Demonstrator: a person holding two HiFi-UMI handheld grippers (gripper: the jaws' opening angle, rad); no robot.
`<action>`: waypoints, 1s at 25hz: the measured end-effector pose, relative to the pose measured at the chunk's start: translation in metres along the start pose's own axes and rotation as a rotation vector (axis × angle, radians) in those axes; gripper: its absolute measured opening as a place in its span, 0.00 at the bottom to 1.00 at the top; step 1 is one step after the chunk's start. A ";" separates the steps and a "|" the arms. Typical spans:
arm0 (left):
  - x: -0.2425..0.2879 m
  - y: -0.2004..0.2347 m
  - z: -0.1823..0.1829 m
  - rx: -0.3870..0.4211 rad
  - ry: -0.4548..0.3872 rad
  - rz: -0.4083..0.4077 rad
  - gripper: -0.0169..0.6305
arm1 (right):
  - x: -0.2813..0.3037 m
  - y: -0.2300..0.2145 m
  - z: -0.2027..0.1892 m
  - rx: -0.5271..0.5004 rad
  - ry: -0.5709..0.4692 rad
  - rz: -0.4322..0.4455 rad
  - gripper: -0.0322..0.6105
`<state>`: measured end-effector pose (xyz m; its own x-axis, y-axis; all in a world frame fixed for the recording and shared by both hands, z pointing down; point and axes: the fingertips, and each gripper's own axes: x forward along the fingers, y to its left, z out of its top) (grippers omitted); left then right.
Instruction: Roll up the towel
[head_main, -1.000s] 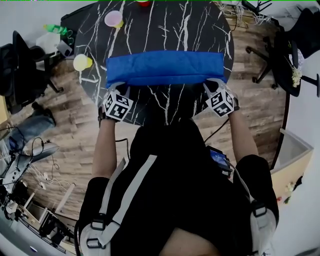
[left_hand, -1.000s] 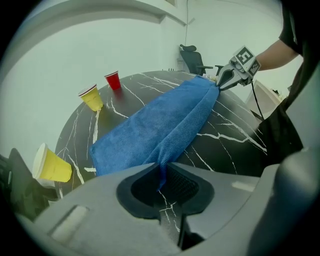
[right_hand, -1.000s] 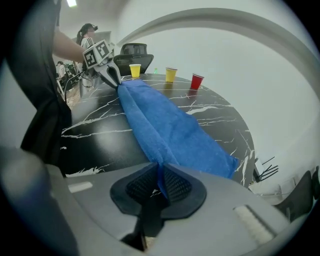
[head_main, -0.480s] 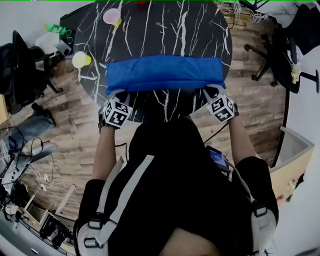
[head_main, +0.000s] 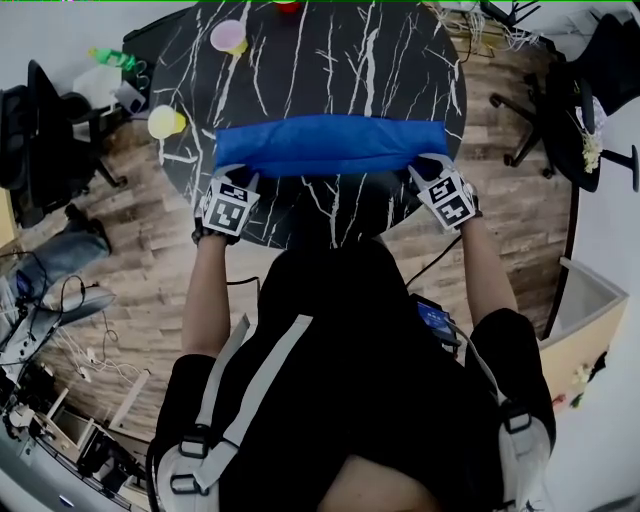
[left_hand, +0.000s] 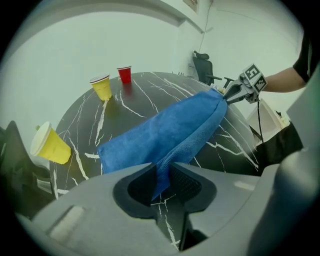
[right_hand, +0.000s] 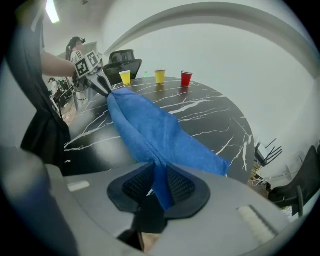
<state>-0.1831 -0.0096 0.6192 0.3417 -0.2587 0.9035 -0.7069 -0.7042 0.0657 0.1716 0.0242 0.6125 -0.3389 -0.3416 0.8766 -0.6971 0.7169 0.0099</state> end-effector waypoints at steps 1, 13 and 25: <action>0.001 0.003 0.003 -0.015 0.002 0.001 0.16 | 0.001 -0.003 0.002 0.016 -0.004 0.005 0.18; 0.018 0.036 0.031 -0.010 0.010 0.053 0.18 | 0.015 -0.046 0.025 0.051 -0.010 -0.050 0.20; -0.003 0.048 0.054 0.001 -0.153 0.139 0.23 | 0.006 -0.048 0.042 0.009 -0.072 -0.126 0.22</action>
<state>-0.1844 -0.0788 0.5968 0.3312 -0.4506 0.8290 -0.7534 -0.6553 -0.0552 0.1765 -0.0372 0.5972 -0.2922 -0.4717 0.8319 -0.7428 0.6599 0.1132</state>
